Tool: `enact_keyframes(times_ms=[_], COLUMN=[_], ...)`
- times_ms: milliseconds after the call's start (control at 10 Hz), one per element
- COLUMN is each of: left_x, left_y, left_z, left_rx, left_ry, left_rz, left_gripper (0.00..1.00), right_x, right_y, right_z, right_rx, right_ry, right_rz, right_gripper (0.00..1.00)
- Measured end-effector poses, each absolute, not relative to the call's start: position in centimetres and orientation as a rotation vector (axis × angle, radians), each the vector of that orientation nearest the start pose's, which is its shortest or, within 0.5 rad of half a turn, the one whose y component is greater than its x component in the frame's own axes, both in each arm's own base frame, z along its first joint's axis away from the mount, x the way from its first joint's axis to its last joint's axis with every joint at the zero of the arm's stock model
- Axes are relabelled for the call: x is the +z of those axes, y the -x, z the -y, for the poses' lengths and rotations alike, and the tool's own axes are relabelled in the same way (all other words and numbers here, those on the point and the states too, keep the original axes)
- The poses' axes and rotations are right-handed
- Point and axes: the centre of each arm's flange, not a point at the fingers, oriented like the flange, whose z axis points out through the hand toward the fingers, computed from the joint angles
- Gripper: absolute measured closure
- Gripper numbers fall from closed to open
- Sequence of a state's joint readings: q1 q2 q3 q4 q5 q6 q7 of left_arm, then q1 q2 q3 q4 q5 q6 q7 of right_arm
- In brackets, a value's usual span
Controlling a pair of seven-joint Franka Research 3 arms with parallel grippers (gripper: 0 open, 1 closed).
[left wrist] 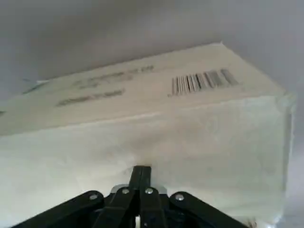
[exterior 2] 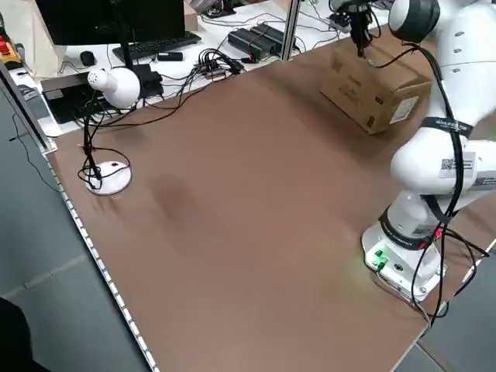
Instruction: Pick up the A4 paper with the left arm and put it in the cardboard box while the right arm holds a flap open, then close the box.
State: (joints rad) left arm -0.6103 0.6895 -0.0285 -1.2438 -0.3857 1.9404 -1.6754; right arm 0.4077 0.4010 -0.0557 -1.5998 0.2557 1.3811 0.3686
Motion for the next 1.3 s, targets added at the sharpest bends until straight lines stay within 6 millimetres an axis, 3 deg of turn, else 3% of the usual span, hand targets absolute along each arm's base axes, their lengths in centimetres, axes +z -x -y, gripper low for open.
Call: enact_keyframes(times_ms=[200,400,700,900,1100,1300], left_x=[36.0,35.7,34.4,34.8,37.0,41.5], left_y=[-58.0,-58.1,-58.3,-58.4,-59.1,-60.8], left_z=[47.3,47.2,47.2,47.2,46.5,42.9], left_rx=[0.547,0.546,0.533,0.530,0.498,0.469], left_ry=[2.709,2.705,2.693,2.700,2.726,2.719], left_rz=[1.835,1.836,1.830,1.833,1.860,1.914], left_gripper=[0.98,0.98,0.98,0.96,0.89,0.60], right_x=[35.9,36.1,38.8,40.7,41.2,41.4], right_y=[-54.6,-54.7,-55.2,-55.3,-54.6,-54.3], right_z=[-24.4,-24.4,-25.7,-27.9,-30.5,-34.0], right_rx=[1.055,1.060,1.029,0.979,0.962,0.867], right_ry=[2.915,2.903,2.831,2.760,2.758,2.785], right_rz=[-0.085,-0.083,-0.063,-0.044,-0.071,-0.153], right_gripper=[0.99,0.99,0.99,0.99,0.99,0.99])
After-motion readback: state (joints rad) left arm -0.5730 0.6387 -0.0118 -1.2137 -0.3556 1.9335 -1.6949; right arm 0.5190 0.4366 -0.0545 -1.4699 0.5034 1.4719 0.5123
